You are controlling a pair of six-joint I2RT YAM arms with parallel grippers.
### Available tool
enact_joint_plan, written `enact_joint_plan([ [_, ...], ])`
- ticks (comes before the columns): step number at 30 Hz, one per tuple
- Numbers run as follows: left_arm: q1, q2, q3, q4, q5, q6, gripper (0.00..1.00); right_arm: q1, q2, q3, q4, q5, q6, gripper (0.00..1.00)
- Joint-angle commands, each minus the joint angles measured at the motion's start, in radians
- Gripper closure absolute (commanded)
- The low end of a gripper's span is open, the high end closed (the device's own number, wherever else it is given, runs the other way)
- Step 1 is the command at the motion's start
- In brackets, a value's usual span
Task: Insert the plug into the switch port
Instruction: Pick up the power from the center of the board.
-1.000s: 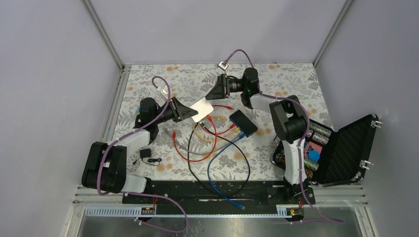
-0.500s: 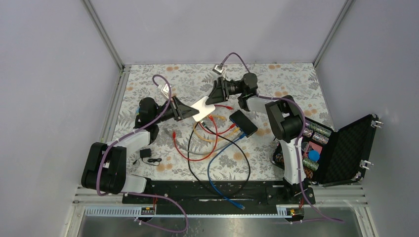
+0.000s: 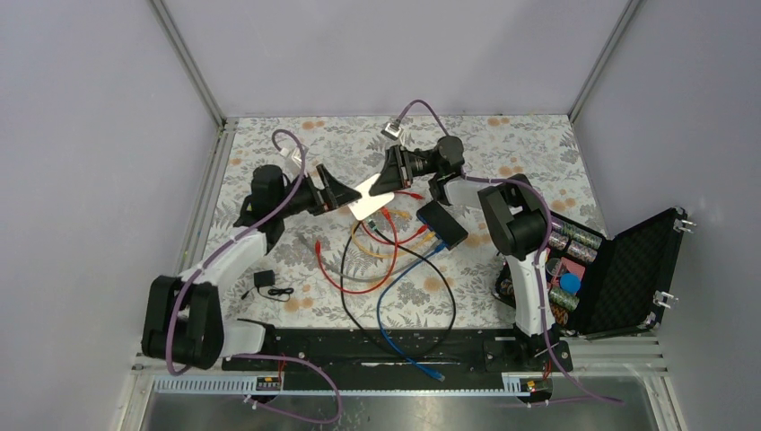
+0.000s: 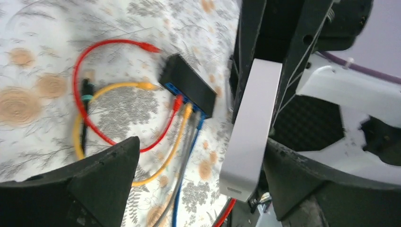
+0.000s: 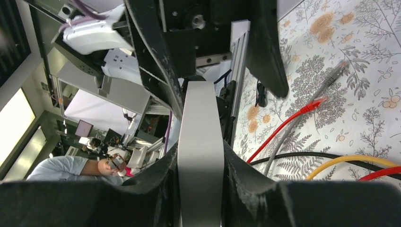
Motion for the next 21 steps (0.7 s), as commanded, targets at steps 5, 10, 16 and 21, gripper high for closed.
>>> enact_joint_plan([
  [5, 0.019, -0.33, 0.128, -0.675, -0.859, 0.185, 0.01, -0.062, -0.117, -0.036, 0.014, 0.098, -0.105, 1.0],
  [10, 0.128, -0.44, 0.141, -0.955, -1.08, 0.127, 0.01, -0.064, -0.207, -0.121, -0.287, 0.23, -0.404, 1.0],
  [16, 0.16, -0.518, 0.091, -1.175, -1.326, -0.225, 0.19, -0.067, -0.371, -0.214, -0.742, 0.467, -0.775, 1.0],
  [21, 0.164, -0.43, 0.12, -1.528, -1.499, -0.683, 0.3, -0.068, -0.413, -0.248, -0.692, 0.459, -0.735, 1.0],
])
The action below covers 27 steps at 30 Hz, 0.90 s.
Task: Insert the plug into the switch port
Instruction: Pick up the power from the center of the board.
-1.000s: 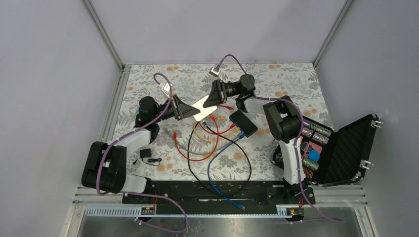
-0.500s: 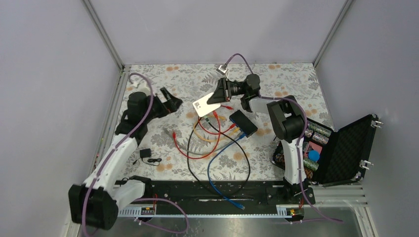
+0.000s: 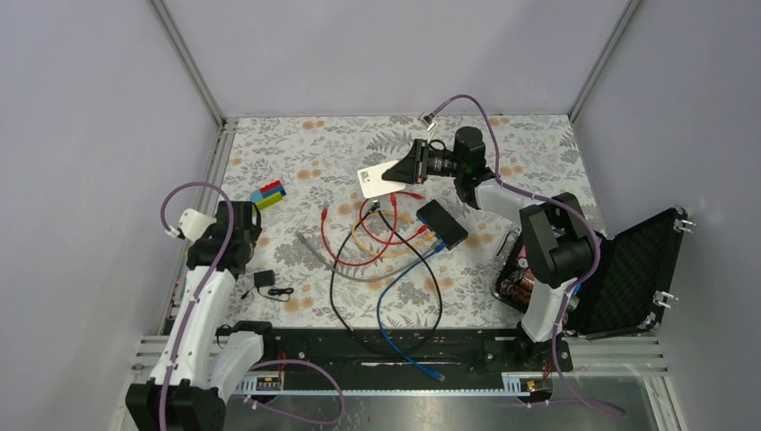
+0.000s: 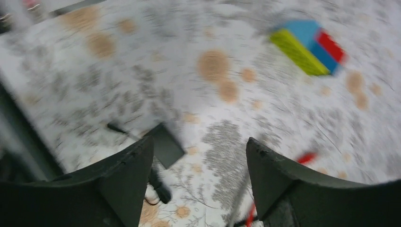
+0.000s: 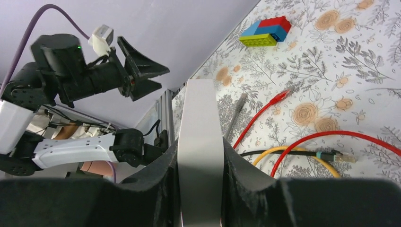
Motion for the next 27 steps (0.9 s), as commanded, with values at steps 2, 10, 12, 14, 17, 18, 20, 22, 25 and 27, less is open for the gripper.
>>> enact_joint_plan([
  [2, 0.018, 0.106, 0.041, -0.475, -0.279, -0.595, 0.33, 0.003, -0.086, -0.026, -0.049, 0.05, -0.079, 1.0],
  [10, 0.088, 0.142, -0.056, -0.356, -0.161, -0.882, 0.42, 0.005, -0.126, -0.055, -0.007, 0.043, -0.026, 1.0],
  [12, 0.088, 0.177, -0.069, -0.359, -0.163, -0.939, 0.44, 0.005, -0.129, -0.04, -0.03, 0.032, -0.032, 1.0],
  [14, 0.09, 0.18, -0.117, -0.31, -0.152, -0.98, 0.46, 0.005, -0.143, -0.037, -0.04, 0.026, -0.041, 1.0],
  [17, 0.105, 0.18, -0.181, -0.207, -0.128, -0.984, 0.46, 0.006, -0.172, -0.039, -0.114, 0.065, -0.1, 1.0],
  [18, 0.11, 0.193, -0.188, -0.186, -0.118, -0.974, 0.45, 0.008, -0.178, -0.033, -0.155, 0.076, -0.127, 1.0],
  [20, 0.114, 0.244, -0.182, -0.165, -0.093, -0.958, 0.45, 0.008, -0.187, -0.017, -0.232, 0.085, -0.166, 1.0],
  [22, 0.115, 0.304, -0.18, -0.115, -0.069, -0.921, 0.45, 0.008, -0.204, -0.011, -0.301, 0.094, -0.205, 1.0],
  [25, 0.116, 0.367, -0.179, -0.008, -0.015, -0.846, 0.45, 0.008, -0.247, -0.009, -0.406, 0.129, -0.276, 1.0],
  [27, 0.114, 0.403, -0.167, 0.029, 0.005, -0.806, 0.46, 0.008, -0.277, -0.001, -0.462, 0.154, -0.309, 1.0],
])
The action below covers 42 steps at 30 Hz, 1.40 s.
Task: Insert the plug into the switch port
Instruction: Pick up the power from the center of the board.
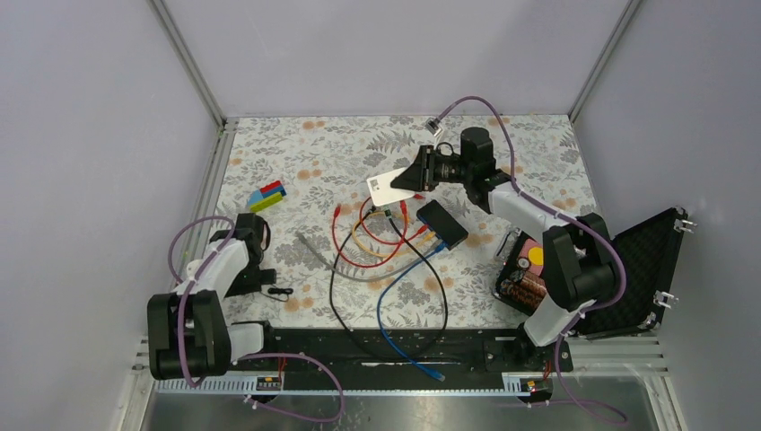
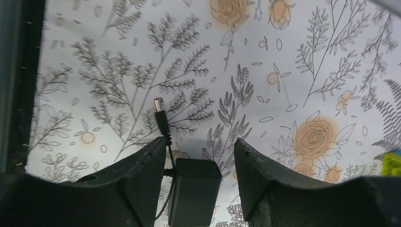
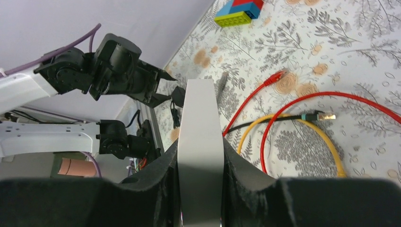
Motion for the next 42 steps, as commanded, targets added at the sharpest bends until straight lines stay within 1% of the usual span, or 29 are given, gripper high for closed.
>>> enact_joint_plan([
  [1, 0.004, 0.065, 0.025, 0.161, 0.079, 0.106, 0.46, 0.006, -0.112, 0.057, -0.145, 0.06, -0.115, 1.0],
  [4, 0.003, 0.094, 0.027, 0.233, 0.117, 0.179, 0.54, 0.007, -0.14, 0.057, -0.152, 0.071, -0.113, 1.0],
  [7, -0.016, 0.124, 0.021, 0.35, 0.154, 0.259, 0.54, 0.007, -0.155, 0.057, -0.169, 0.086, -0.117, 1.0],
  [9, -0.027, 0.16, 0.036, 0.469, 0.208, 0.351, 0.53, 0.007, -0.164, 0.064, -0.199, 0.099, -0.123, 1.0],
  [12, -0.064, 0.237, 0.089, 0.589, 0.303, 0.472, 0.52, 0.007, -0.183, 0.063, -0.21, 0.116, -0.132, 1.0],
  [15, -0.117, 0.264, 0.098, 0.733, 0.38, 0.598, 0.58, 0.007, -0.196, 0.051, -0.221, 0.129, -0.139, 1.0],
  [17, -0.122, 0.217, 0.082, 0.757, 0.382, 0.642, 0.6, 0.007, -0.206, 0.041, -0.249, 0.146, -0.157, 1.0],
  [19, -0.12, 0.152, 0.091, 0.717, 0.322, 0.729, 0.55, 0.007, -0.217, 0.028, -0.269, 0.156, -0.169, 1.0],
  [21, -0.12, 0.095, 0.132, 0.603, 0.214, 0.814, 0.45, 0.007, -0.229, 0.008, -0.26, 0.159, -0.168, 1.0],
  [22, -0.116, 0.077, 0.151, 0.57, 0.173, 0.882, 0.39, 0.007, -0.233, -0.005, -0.243, 0.158, -0.159, 1.0],
  [23, -0.111, 0.067, 0.17, 0.566, 0.154, 0.975, 0.36, 0.008, -0.238, -0.018, -0.224, 0.153, -0.147, 1.0],
  [25, -0.1, 0.08, 0.226, 0.567, 0.185, 1.246, 0.34, 0.008, -0.247, -0.038, -0.191, 0.134, -0.127, 1.0],
  [26, -0.099, 0.095, 0.257, 0.56, 0.25, 1.384, 0.34, 0.009, -0.25, -0.044, -0.182, 0.123, -0.123, 1.0],
  [27, -0.1, 0.11, 0.283, 0.536, 0.309, 1.475, 0.34, 0.011, -0.255, -0.047, -0.181, 0.115, -0.124, 1.0],
  [28, -0.098, 0.132, 0.309, 0.524, 0.401, 1.529, 0.33, 0.01, -0.26, -0.049, -0.188, 0.113, -0.13, 1.0],
  [29, -0.098, 0.16, 0.34, 0.508, 0.466, 1.591, 0.33, 0.01, -0.263, -0.049, -0.196, 0.113, -0.137, 1.0],
  [32, -0.098, 0.288, 0.476, 0.39, 0.554, 1.738, 0.36, 0.01, -0.283, -0.052, -0.203, 0.111, -0.146, 1.0],
  [35, -0.103, 0.41, 0.578, 0.262, 0.638, 1.867, 0.45, 0.009, -0.303, -0.057, -0.199, 0.102, -0.147, 1.0],
  [37, -0.104, 0.452, 0.592, 0.215, 0.67, 1.926, 0.49, 0.01, -0.311, -0.06, -0.2, 0.103, -0.151, 1.0],
  [39, -0.105, 0.47, 0.579, 0.196, 0.678, 1.957, 0.56, 0.01, -0.313, -0.059, -0.198, 0.099, -0.15, 1.0],
  [42, -0.105, 0.46, 0.535, 0.206, 0.649, 1.954, 0.58, 0.01, -0.312, -0.059, -0.186, 0.088, -0.139, 1.0],
])
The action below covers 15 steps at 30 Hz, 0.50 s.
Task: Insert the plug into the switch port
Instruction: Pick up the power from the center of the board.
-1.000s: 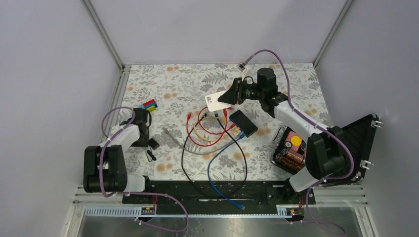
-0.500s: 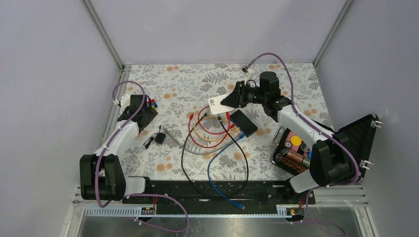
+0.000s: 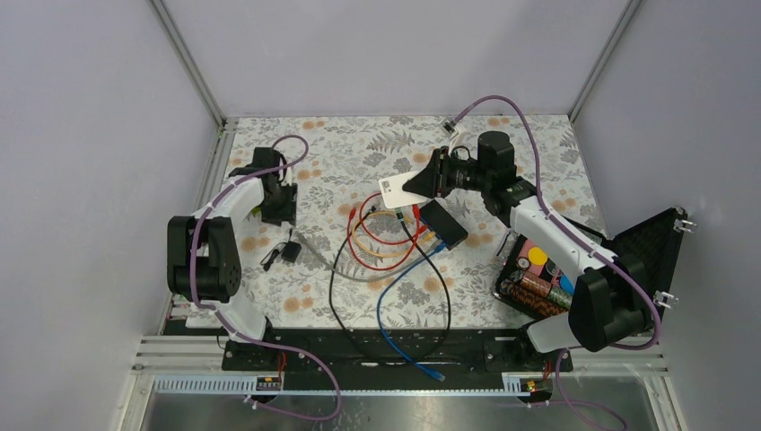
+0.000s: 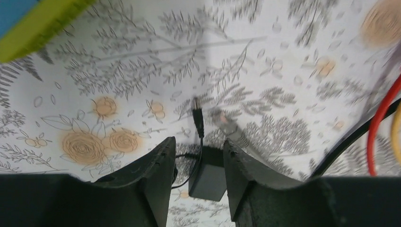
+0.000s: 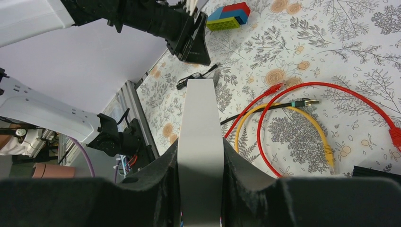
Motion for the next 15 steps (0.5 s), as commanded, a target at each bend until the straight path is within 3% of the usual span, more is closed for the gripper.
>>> enact_joint_plan([
  [1, -0.001, -0.023, -0.033, -0.059, 0.032, 0.107, 0.59, 0.009, -0.038, 0.006, 0.069, -0.041, 0.004, 1.0],
  [9, -0.008, 0.014, -0.082, -0.02, -0.006, 0.103, 0.54, 0.009, -0.037, 0.019, 0.081, -0.064, 0.025, 1.0],
  [15, -0.008, 0.062, -0.06, 0.002, -0.039, 0.113, 0.62, 0.009, -0.053, 0.014, 0.069, -0.062, 0.016, 1.0],
])
